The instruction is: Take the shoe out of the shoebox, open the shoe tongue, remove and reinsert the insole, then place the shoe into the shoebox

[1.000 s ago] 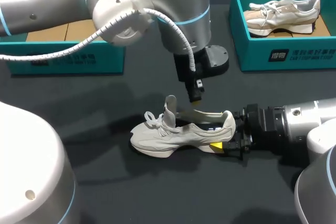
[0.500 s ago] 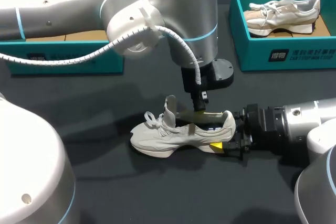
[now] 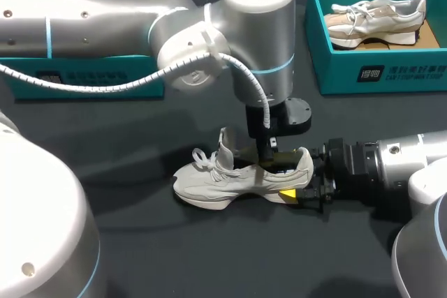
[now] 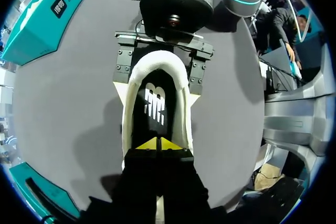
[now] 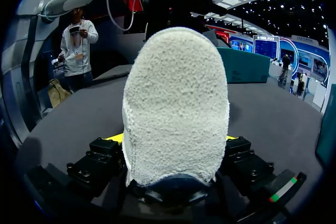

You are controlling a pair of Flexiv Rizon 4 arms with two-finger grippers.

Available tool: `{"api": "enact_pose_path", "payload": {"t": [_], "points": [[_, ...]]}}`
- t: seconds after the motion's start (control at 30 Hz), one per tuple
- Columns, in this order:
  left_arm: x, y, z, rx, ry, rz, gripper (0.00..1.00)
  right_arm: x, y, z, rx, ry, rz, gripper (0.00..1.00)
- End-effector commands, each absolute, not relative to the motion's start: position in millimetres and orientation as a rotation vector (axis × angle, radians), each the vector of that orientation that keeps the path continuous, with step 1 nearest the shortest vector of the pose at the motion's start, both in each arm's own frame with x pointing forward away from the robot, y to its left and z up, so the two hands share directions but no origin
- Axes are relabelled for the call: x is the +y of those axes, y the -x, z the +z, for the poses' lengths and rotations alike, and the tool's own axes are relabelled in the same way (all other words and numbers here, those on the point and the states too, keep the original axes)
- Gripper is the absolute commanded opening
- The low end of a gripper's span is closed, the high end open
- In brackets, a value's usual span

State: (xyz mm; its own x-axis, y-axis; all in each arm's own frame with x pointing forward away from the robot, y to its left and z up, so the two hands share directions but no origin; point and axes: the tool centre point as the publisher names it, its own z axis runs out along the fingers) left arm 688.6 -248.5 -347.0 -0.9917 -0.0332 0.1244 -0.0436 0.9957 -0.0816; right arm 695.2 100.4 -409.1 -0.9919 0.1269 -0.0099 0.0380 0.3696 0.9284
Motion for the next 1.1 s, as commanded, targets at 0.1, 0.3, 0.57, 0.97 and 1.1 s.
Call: {"api": "enact_pose_path", "payload": {"t": [0.1, 0.3, 0.57, 0.97, 1.1], "points": [[-244.8, -687.3, -358.0, -2.991, -0.049, 0.108, 0.00, 100.6, -694.9, -408.6, 2.535, -0.154, 1.708, 0.00], [-226.9, -678.8, -363.8, -2.979, -0.007, 0.092, 0.00, 100.6, -694.9, -408.6, 2.535, -0.154, 1.708, 0.00], [-209.8, -670.9, -377.2, -2.955, 0.037, 0.071, 0.00, 100.6, -694.9, -408.6, 2.535, -0.154, 1.708, 0.00], [-208.5, -661.7, -387.8, -3.007, 0.057, 0.072, 0.22, 100.6, -694.9, -408.6, 2.535, -0.154, 1.708, 0.00], [-209.1, -661.6, -394.1, -3.047, 0.063, 0.072, 0.31, 100.6, -694.9, -408.6, 2.535, -0.154, 1.708, 0.00]]}}
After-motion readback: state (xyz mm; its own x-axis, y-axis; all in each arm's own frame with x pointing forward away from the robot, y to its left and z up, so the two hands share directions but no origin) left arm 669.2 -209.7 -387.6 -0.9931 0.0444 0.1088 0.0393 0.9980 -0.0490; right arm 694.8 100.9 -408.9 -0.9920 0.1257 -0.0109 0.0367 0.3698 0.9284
